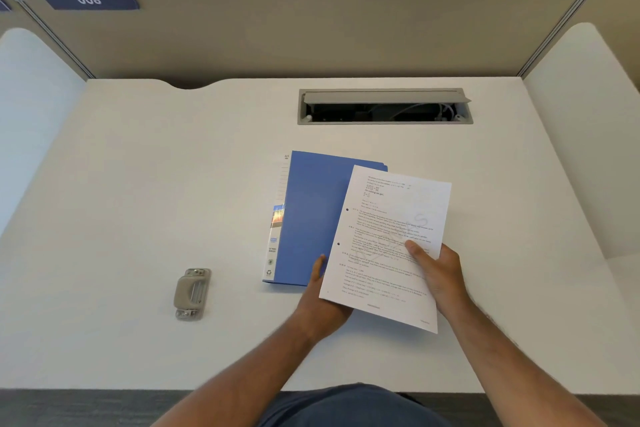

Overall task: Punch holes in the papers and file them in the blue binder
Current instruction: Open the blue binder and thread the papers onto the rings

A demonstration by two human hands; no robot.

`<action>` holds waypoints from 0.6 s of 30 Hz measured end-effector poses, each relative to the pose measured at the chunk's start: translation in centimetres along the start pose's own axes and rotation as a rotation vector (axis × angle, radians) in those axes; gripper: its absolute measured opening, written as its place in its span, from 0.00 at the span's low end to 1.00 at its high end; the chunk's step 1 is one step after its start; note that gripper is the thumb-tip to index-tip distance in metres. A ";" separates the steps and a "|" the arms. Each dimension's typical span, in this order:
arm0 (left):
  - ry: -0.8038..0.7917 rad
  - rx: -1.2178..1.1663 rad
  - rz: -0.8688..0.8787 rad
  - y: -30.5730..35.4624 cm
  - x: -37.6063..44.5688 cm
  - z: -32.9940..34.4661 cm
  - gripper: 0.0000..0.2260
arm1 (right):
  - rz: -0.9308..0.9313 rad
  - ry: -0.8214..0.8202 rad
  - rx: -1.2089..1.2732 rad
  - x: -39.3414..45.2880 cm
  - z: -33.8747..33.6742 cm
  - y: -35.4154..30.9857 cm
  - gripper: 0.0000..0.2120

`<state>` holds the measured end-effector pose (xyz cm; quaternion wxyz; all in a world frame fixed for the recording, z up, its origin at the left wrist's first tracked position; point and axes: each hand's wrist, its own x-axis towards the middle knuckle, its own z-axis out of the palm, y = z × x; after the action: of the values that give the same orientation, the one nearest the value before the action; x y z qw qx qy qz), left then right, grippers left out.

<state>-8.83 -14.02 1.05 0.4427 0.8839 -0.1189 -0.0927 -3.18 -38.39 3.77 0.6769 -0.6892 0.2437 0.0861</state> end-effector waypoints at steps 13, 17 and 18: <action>0.119 0.609 0.008 -7.3 -2.7 -6.9 0.29 | -0.005 0.005 0.012 0.4 -0.5 -1.0 0.12; 0.167 0.341 -0.077 -6.2 -3.5 -7.1 0.29 | -0.007 -0.010 0.058 0.2 -0.5 -2.6 0.08; 0.182 0.281 -0.101 -6.0 -3.7 -7.2 0.29 | -0.013 -0.015 0.072 0.0 -0.5 -3.1 0.06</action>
<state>-9.62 -3.98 0.72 0.3184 0.9467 -0.0453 -0.0167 -1.83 -39.03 6.57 0.7036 -0.6654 0.2371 0.0779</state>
